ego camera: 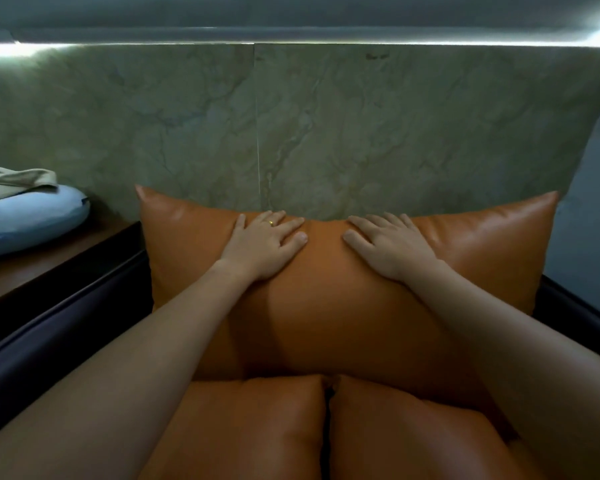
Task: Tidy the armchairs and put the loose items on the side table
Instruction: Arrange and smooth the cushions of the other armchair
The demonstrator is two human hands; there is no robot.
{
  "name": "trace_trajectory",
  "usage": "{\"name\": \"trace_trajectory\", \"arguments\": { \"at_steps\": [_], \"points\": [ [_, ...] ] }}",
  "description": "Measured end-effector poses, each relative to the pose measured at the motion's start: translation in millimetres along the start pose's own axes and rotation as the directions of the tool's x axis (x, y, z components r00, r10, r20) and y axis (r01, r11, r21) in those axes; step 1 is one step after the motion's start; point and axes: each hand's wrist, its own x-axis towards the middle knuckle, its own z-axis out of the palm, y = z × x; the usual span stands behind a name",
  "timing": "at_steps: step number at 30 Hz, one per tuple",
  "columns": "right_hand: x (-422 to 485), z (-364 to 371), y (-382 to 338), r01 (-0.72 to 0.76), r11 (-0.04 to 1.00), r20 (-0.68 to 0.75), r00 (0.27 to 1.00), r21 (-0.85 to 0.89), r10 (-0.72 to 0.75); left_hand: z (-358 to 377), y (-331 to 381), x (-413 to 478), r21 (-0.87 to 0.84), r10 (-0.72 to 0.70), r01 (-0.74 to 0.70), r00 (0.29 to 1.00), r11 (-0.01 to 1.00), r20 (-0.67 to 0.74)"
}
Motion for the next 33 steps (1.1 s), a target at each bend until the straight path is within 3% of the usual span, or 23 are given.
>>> {"name": "trace_trajectory", "arguments": {
  "at_steps": [3, 5, 9, 11, 15, 17, 20, 23, 25, 29, 33],
  "points": [
    [-0.5, -5.3, 29.0, -0.054, 0.997, 0.036, 0.998, -0.063, 0.056, -9.6, -37.7, 0.7, 0.130, -0.015, 0.013, 1.000, 0.991, 0.014],
    [-4.5, -12.1, 56.5, -0.115, 0.984, 0.042, 0.992, -0.136, 0.122, -18.3, -66.9, -4.4, 0.216, -0.100, 0.093, 0.995, 0.972, 0.022],
    [-23.9, -25.9, 127.3, -0.341, 0.927, 0.018, 0.937, -0.154, 0.348, -34.3, -111.7, -25.7, 0.232, -0.238, 0.223, 0.971, 0.947, 0.038],
    [-39.4, -27.3, 149.9, -0.439, 0.896, 0.008, 0.898, -0.071, 0.441, -33.4, -123.9, -37.5, 0.180, -0.292, 0.286, 0.956, 0.941, 0.007],
    [-78.6, -13.9, 138.2, -0.559, 0.813, -0.031, 0.821, 0.161, 0.570, -21.4, -120.1, -72.5, -0.129, -0.430, 0.440, 0.897, 0.889, 0.096],
    [-110.1, 0.5, 107.0, -0.556, 0.794, -0.078, 0.805, 0.245, 0.588, -24.2, -99.6, -97.8, -0.128, -0.439, 0.457, 0.887, 0.880, 0.143],
    [-152.1, 29.1, 41.7, -0.365, 0.911, -0.205, 0.893, 0.190, 0.400, -22.1, -56.9, -139.0, -0.022, -0.337, 0.344, 0.930, 0.939, 0.149],
    [-158.7, 46.7, -11.2, -0.025, 1.000, -0.271, 0.962, 0.002, 0.024, -8.3, -9.3, -157.3, 0.149, -0.018, 0.006, 0.997, 0.989, 0.080],
    [-149.9, 51.2, -24.6, 0.069, 0.994, -0.255, 0.963, -0.085, -0.088, 4.3, 17.5, -149.2, 0.218, 0.145, -0.161, 0.986, 0.963, 0.085],
    [-130.4, 60.4, -7.1, 0.115, 0.972, -0.286, 0.943, -0.204, -0.172, 24.4, 32.7, -113.6, 0.264, 0.183, -0.165, 0.982, 0.950, -0.046],
    [-118.5, 82.0, 57.8, 0.124, 0.943, -0.365, 0.900, -0.309, -0.238, 49.8, -1.8, -97.7, 0.271, 0.242, -0.176, 0.942, 0.946, -0.234]
  ]
}}
